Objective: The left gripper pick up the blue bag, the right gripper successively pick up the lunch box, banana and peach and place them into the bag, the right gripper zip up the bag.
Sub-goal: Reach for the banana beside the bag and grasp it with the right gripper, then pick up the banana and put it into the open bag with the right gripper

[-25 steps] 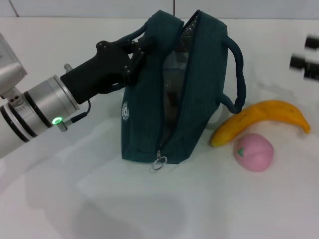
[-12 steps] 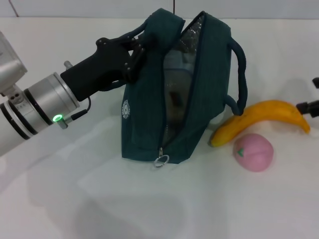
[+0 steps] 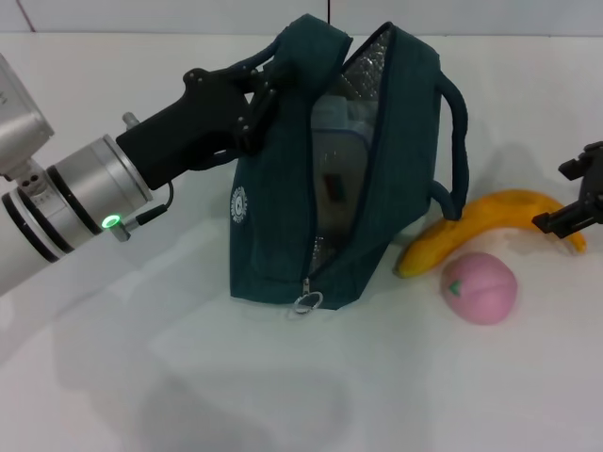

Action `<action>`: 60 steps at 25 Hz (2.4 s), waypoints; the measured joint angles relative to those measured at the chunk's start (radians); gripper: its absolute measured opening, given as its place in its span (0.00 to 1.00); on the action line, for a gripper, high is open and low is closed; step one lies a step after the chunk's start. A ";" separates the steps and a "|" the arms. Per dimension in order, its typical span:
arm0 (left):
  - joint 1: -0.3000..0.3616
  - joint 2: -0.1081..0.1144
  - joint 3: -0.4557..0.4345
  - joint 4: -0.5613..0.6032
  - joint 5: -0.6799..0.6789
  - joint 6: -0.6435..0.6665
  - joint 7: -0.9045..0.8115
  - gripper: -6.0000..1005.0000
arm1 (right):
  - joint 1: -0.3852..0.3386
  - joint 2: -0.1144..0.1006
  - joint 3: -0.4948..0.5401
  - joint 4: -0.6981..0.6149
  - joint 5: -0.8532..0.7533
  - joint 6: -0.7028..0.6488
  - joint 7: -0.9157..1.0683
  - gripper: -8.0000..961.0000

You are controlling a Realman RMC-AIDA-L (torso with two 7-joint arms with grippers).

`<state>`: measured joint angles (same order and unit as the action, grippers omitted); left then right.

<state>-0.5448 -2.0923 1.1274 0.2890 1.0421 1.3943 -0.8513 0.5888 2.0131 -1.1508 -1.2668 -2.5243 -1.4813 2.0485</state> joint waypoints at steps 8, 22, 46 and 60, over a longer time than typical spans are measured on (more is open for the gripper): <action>-0.003 -0.001 0.000 -0.001 -0.001 0.000 0.000 0.05 | 0.101 0.000 -0.003 0.173 -0.053 0.066 0.001 0.89; -0.004 -0.002 0.000 -0.002 -0.011 0.000 0.000 0.05 | 0.178 0.001 -0.046 0.322 -0.076 0.156 -0.008 0.89; 0.004 0.003 0.000 0.003 -0.011 0.006 0.000 0.05 | 0.091 0.003 0.097 0.149 -0.059 0.140 0.001 0.51; 0.008 0.007 0.000 0.002 -0.010 0.012 0.000 0.05 | -0.101 0.007 0.162 -0.092 0.118 0.209 0.013 0.49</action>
<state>-0.5366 -2.0854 1.1274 0.2915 1.0325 1.4066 -0.8515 0.4873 2.0201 -0.9890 -1.3590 -2.4059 -1.2725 2.0613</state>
